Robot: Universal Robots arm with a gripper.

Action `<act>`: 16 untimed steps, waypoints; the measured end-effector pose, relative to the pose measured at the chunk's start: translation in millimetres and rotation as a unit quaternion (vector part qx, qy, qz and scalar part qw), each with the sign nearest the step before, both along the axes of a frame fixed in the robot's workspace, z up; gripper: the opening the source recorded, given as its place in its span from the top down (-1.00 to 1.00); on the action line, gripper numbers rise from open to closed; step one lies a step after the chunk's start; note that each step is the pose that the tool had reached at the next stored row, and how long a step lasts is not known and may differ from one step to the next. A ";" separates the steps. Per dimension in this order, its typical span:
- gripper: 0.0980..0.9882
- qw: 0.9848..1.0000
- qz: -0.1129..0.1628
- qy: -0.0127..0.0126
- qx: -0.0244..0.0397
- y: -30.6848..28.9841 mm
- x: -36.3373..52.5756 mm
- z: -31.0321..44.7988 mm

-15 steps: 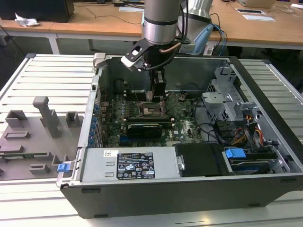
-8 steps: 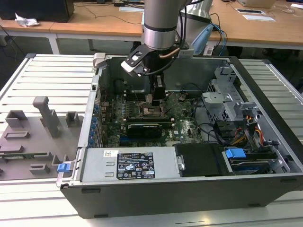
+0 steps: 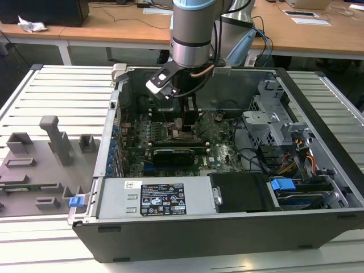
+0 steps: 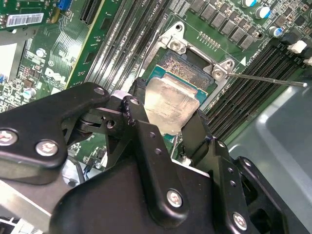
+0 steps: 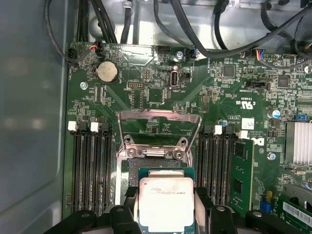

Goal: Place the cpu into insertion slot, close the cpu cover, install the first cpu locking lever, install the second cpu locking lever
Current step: 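Place the cpu into insertion slot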

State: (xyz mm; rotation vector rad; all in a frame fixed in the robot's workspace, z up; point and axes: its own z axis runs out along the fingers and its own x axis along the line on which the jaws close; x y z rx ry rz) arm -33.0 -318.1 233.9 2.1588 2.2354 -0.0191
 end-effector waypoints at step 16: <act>0.00 1.000 -0.004 0.000 -0.001 4.6 -1.5 -17.5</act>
